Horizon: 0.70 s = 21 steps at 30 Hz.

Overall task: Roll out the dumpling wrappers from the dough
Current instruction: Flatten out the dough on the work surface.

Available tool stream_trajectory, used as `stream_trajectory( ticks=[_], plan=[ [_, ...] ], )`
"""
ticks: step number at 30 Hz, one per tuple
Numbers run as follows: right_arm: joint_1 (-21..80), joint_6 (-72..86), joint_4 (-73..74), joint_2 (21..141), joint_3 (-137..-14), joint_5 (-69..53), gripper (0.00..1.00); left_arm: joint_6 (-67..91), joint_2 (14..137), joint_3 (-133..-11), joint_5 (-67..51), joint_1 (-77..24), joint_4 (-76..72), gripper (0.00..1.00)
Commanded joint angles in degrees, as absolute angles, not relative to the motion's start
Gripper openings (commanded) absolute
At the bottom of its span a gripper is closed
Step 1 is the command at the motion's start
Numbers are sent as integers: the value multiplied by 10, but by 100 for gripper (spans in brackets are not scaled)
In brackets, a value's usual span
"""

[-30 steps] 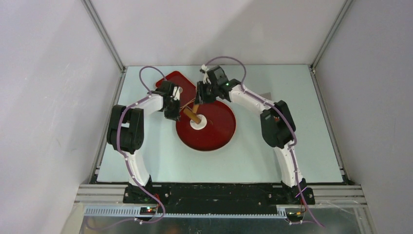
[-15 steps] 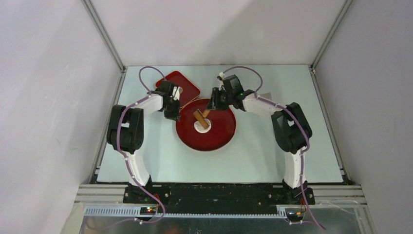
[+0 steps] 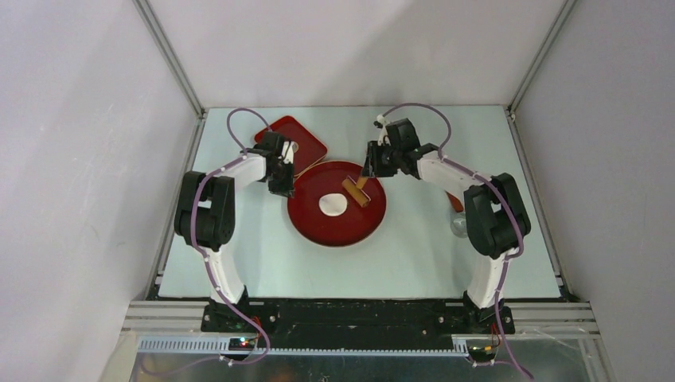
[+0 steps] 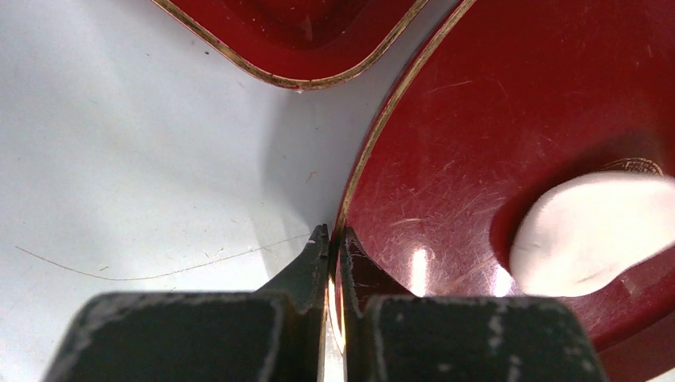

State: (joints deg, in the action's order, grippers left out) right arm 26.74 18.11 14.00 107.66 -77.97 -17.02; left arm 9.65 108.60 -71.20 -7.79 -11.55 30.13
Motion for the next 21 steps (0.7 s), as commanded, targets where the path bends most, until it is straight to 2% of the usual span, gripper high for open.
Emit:
stream_trajectory(
  ticks=[1, 5, 9, 15, 21],
  plan=[
    [278, 128, 212, 1039, -850, -206, 0, 102, 1089, -704, -51, -106, 294, 0],
    [303, 125, 226, 1039, -904, -240, 0, 102, 1090, -704, -50, -107, 294, 0],
    [339, 104, 220, 1052, -906, -229, 0, 102, 1090, -704, -51, -106, 293, 0],
    [361, 66, 252, 1110, -901, -195, 0, 101, 1089, -704, -53, -106, 293, 0],
    [383, -18, 273, 1122, -898, -112, 0, 99, 1086, -703, -53, -107, 292, 6]
  ],
)
